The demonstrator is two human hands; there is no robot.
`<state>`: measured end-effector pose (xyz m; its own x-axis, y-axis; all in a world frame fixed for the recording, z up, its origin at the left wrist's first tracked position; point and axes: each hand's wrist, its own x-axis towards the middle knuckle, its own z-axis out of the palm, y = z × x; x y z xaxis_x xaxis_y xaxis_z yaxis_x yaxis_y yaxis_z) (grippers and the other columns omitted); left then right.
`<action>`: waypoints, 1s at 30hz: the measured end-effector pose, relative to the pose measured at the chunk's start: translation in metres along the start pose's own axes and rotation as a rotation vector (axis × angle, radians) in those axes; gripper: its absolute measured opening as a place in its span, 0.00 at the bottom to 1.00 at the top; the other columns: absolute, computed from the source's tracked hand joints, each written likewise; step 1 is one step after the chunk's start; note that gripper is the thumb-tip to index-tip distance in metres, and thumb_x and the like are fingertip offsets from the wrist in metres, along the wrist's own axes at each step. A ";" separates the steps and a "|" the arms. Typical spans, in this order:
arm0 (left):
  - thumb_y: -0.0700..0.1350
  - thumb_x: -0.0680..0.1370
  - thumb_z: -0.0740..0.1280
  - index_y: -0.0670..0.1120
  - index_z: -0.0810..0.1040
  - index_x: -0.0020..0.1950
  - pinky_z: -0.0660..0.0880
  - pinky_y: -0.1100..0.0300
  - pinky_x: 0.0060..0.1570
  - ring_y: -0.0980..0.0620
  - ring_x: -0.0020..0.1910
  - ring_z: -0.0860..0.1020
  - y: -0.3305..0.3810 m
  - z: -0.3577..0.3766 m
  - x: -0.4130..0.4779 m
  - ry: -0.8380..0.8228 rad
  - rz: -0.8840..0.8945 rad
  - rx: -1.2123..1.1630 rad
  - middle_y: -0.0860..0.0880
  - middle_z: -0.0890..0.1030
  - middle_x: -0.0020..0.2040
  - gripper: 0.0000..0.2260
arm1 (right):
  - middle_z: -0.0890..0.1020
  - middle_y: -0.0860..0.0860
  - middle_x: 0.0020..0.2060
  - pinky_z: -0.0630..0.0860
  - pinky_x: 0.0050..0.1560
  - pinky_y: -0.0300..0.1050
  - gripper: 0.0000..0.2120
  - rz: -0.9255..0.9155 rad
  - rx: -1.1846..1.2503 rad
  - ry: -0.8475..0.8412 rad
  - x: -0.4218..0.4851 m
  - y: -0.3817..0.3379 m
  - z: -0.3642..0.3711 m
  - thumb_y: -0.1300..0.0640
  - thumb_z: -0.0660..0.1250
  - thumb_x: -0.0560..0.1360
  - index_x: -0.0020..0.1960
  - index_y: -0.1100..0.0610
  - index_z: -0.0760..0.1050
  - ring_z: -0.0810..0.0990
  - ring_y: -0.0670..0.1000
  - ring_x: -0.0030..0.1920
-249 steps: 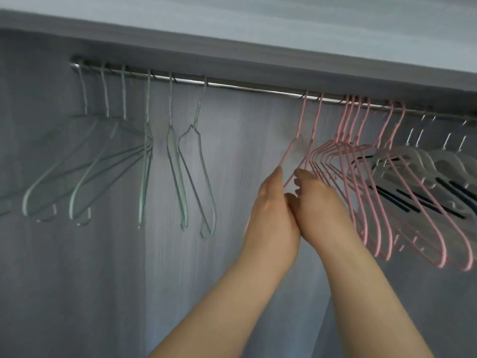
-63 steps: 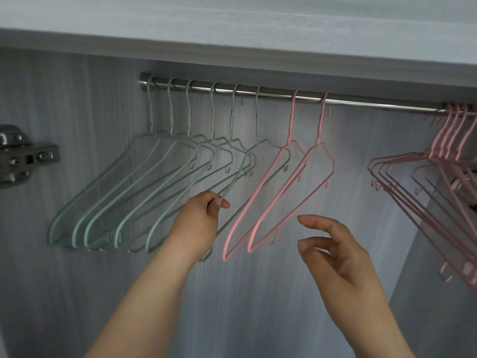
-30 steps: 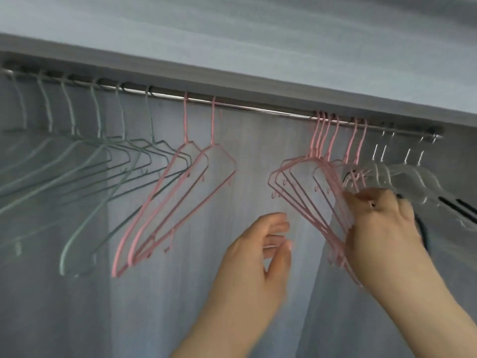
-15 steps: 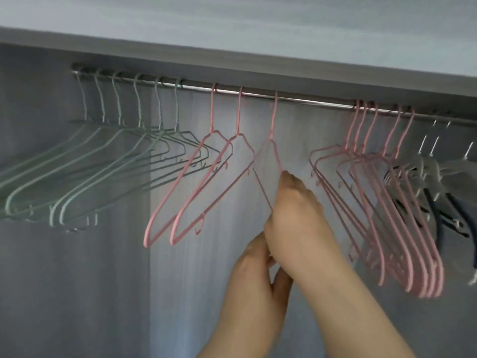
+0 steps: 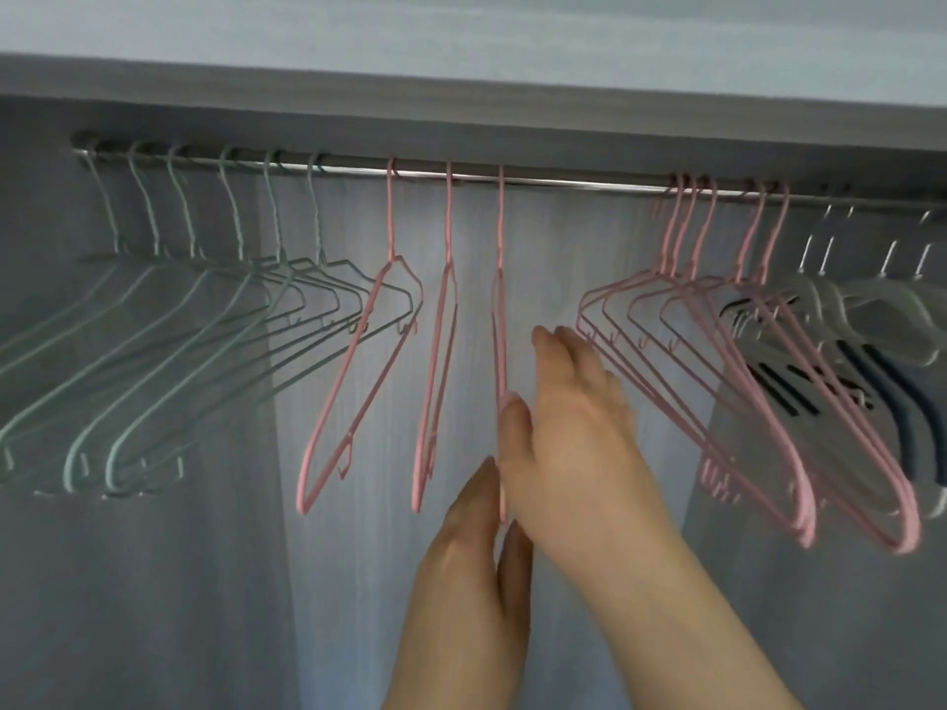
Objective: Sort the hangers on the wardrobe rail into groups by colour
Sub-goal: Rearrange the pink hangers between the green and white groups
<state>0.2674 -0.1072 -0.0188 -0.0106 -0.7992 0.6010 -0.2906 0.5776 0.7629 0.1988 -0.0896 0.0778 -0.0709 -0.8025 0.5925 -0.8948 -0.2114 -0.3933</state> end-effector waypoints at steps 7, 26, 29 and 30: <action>0.53 0.50 0.79 0.58 0.77 0.50 0.69 0.80 0.34 0.62 0.40 0.79 -0.024 0.038 -0.039 -0.224 -0.458 -0.387 0.49 0.79 0.53 0.29 | 0.67 0.58 0.68 0.62 0.65 0.52 0.27 0.286 -0.322 0.190 -0.005 0.077 -0.054 0.61 0.65 0.73 0.71 0.55 0.63 0.63 0.60 0.65; 0.49 0.71 0.70 0.60 0.74 0.45 0.69 0.68 0.51 0.61 0.52 0.71 0.044 0.092 0.014 -0.302 0.087 -0.227 0.62 0.75 0.48 0.08 | 0.77 0.49 0.44 0.69 0.43 0.37 0.20 0.259 -0.042 0.153 -0.002 0.106 -0.058 0.60 0.65 0.73 0.65 0.52 0.72 0.76 0.49 0.44; 0.44 0.72 0.69 0.53 0.79 0.46 0.69 0.67 0.53 0.58 0.53 0.72 0.047 0.096 0.016 -0.291 0.163 -0.165 0.56 0.76 0.49 0.05 | 0.81 0.54 0.50 0.69 0.43 0.39 0.17 0.300 -0.141 0.209 -0.002 0.106 -0.051 0.61 0.65 0.72 0.61 0.55 0.74 0.79 0.54 0.47; 0.43 0.72 0.68 0.50 0.79 0.46 0.69 0.68 0.51 0.58 0.51 0.72 0.047 0.096 0.015 -0.280 0.184 -0.148 0.55 0.77 0.48 0.05 | 0.80 0.55 0.54 0.69 0.45 0.40 0.17 0.319 -0.185 0.208 -0.003 0.105 -0.049 0.60 0.65 0.72 0.61 0.56 0.74 0.78 0.55 0.51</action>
<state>0.1618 -0.1080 0.0037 -0.3177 -0.6826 0.6581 -0.1181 0.7172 0.6868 0.0829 -0.0821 0.0692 -0.4274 -0.6777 0.5984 -0.8765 0.1483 -0.4581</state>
